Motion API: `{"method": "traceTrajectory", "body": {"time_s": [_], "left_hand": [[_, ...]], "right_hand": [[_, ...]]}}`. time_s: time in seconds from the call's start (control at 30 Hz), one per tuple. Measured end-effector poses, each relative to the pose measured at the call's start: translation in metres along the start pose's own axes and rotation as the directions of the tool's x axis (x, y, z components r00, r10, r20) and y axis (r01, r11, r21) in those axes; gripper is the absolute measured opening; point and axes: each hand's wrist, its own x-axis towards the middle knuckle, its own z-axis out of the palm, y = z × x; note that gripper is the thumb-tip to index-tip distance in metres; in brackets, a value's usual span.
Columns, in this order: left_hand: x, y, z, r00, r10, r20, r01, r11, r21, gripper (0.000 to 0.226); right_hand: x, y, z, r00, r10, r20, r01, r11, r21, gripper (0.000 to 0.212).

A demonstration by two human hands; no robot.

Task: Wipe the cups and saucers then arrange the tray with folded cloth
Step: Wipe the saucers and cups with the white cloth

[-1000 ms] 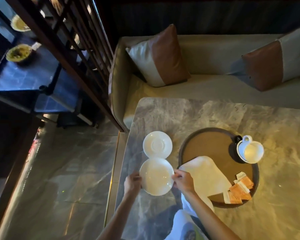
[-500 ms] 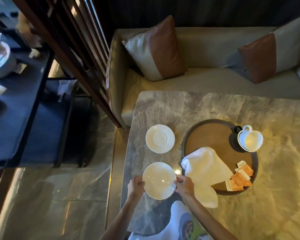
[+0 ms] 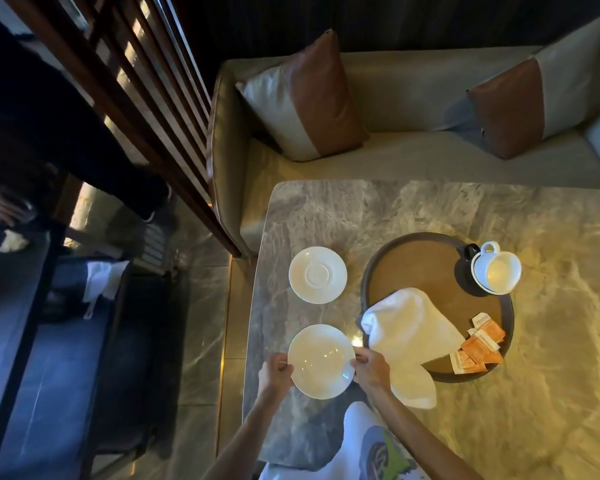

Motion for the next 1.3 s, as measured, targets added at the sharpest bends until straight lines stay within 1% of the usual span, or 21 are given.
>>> {"method": "traceTrajectory", "body": {"time_s": [0.1,0.17,0.23,0.3,0.37,0.4,0.43,0.5,0.57,0.67,0.73,0.8,0.87,0.93,1.03,1.13,1.3], "left_hand": [[-0.002,0.002,-0.001,0.999,-0.033,0.023,0.032,0.999,0.035,0.025],[-0.003,0.004,0.000,0.999,-0.031,0.021,0.028,0.994,0.110,0.024],[-0.009,0.007,-0.001,0.998,-0.013,-0.058,0.024,0.980,0.198,0.027],[-0.018,0.015,-0.001,0.984,0.011,-0.177,0.030,0.974,0.226,0.026],[-0.023,0.035,0.003,0.954,0.087,-0.287,-0.005,0.962,0.275,0.019],[-0.025,0.049,0.009,0.938,0.146,-0.315,-0.036,0.943,0.330,0.019],[-0.026,0.067,0.017,0.924,0.215,-0.315,-0.078,0.915,0.397,0.020],[-0.025,0.110,0.040,0.907,0.343,-0.246,-0.168,0.828,0.535,0.022],[-0.024,0.159,0.073,0.899,0.409,-0.157,-0.242,0.762,0.601,0.023],[-0.020,0.220,0.123,0.894,0.448,-0.017,-0.344,0.711,0.614,0.025],[-0.023,0.260,0.168,0.876,0.479,0.059,-0.422,0.699,0.578,0.028],[-0.029,0.293,0.210,0.879,0.461,0.126,-0.457,0.734,0.502,0.033],[-0.035,0.314,0.246,0.870,0.465,0.162,-0.482,0.737,0.475,0.036],[-0.041,0.324,0.275,0.874,0.452,0.180,-0.482,0.757,0.442,0.036],[-0.045,0.329,0.305,0.878,0.424,0.223,-0.479,0.751,0.454,0.040],[-0.046,0.329,0.318,0.880,0.421,0.219,-0.473,0.751,0.460,0.040],[-0.045,0.330,0.318,0.882,0.423,0.206,-0.470,0.771,0.430,0.031]], "right_hand": [[-0.001,-0.002,-0.003,0.998,0.002,0.056,-0.001,1.000,-0.028,0.028],[-0.003,-0.006,-0.011,0.994,0.001,0.105,0.006,0.998,-0.066,0.030],[-0.003,-0.008,-0.022,0.989,-0.022,0.146,0.037,0.994,-0.102,0.035],[-0.003,-0.010,-0.042,0.981,-0.044,0.187,0.057,0.996,-0.069,0.035],[0.000,-0.014,-0.076,0.977,-0.066,0.203,0.065,0.998,0.012,0.026],[0.004,-0.017,-0.097,0.978,-0.098,0.186,0.091,0.995,0.045,0.019],[0.011,-0.019,-0.121,0.980,-0.145,0.137,0.138,0.989,0.062,0.016],[0.031,-0.025,-0.171,0.974,-0.225,-0.022,0.226,0.971,0.072,0.015],[0.055,-0.028,-0.223,0.957,-0.240,-0.165,0.257,0.962,0.092,0.011],[0.093,-0.034,-0.277,0.912,-0.225,-0.342,0.248,0.968,0.024,0.013],[0.118,-0.035,-0.312,0.888,-0.203,-0.412,0.211,0.977,-0.027,0.016],[0.140,-0.035,-0.336,0.890,-0.205,-0.407,0.174,0.978,-0.112,0.023],[0.154,-0.034,-0.351,0.921,-0.199,-0.334,0.135,0.970,-0.204,0.033],[0.163,-0.032,-0.357,0.948,-0.189,-0.257,0.128,0.963,-0.237,0.039],[0.171,-0.029,-0.360,0.956,-0.195,-0.220,0.150,0.967,-0.203,0.037],[0.173,-0.026,-0.358,0.948,-0.217,-0.234,0.174,0.966,-0.192,0.028],[0.170,-0.027,-0.356,0.924,-0.274,-0.267,0.204,0.943,-0.263,0.025]]}}
